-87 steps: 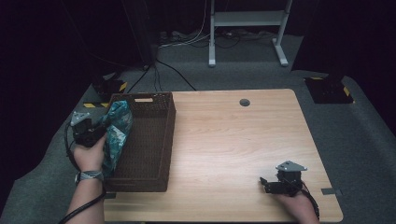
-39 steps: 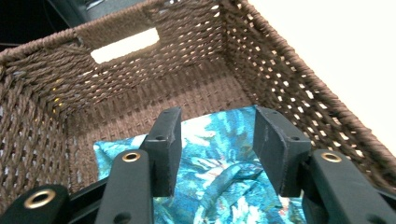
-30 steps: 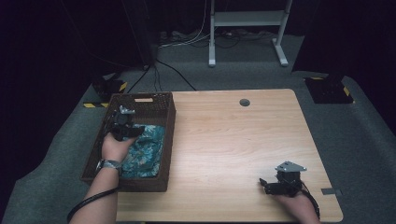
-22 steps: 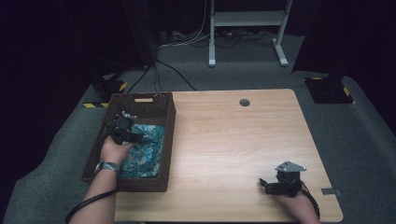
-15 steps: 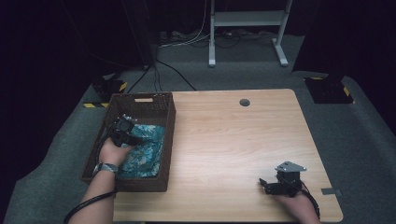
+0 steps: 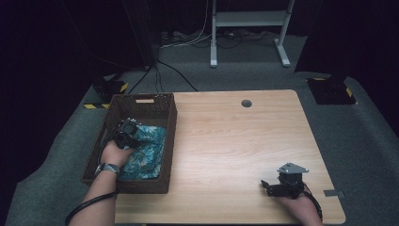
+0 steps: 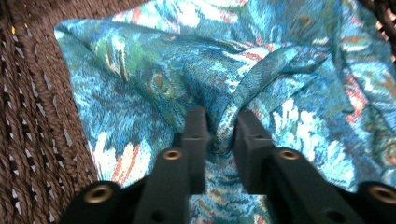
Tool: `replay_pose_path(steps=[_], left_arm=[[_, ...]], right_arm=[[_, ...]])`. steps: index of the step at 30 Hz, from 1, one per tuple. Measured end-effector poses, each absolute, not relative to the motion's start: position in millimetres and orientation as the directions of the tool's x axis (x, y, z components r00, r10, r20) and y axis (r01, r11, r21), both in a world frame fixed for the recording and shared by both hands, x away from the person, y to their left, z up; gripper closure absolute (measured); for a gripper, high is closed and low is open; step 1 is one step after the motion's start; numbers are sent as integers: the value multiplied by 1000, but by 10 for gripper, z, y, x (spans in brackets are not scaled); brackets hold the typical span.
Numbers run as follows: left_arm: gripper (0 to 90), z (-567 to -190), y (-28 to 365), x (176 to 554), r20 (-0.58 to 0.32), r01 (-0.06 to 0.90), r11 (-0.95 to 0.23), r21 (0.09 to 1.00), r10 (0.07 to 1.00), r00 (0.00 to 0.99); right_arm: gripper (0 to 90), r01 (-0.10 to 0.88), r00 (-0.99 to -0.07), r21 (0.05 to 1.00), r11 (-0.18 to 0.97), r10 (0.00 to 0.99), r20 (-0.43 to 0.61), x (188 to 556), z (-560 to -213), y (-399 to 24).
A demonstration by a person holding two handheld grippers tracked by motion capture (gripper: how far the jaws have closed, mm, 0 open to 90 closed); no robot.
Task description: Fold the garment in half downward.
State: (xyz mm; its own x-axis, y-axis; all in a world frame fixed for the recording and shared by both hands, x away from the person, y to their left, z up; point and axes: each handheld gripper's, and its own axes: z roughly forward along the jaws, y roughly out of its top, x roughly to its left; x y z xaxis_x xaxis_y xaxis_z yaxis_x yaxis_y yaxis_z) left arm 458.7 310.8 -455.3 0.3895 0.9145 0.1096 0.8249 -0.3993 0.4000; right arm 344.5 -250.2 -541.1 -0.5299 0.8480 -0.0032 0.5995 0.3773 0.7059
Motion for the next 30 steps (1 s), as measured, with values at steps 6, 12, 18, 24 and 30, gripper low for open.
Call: replay_pose_path(steps=[6, 12, 18, 24, 30], left_arm=[[813, -4441, 3029, 4661, 102, 804, -385, 453, 918, 383], [803, -4366, 2906, 4802, 107, 780, -368, 506, 924, 367], [624, -4208, 2740, 4939, 106, 743, -319, 589, 941, 320], [496, -4018, 2617, 4938, 116, 692, -325, 645, 936, 332], [281, -3936, 2624, 4883, 80, 667, -291, 686, 941, 329]], right_arm=[[17, 599, -532, 706, 379, 847, -3, 3444, -5410, -2502], [18, 597, -536, 706, 381, 844, -2, 3441, -5410, -2501], [18, 598, -536, 705, 381, 844, -2, 3441, -5410, -2501], [18, 594, -541, 706, 385, 841, -3, 3438, -5411, -2504], [18, 594, -541, 706, 385, 841, -3, 3438, -5411, -2504]])
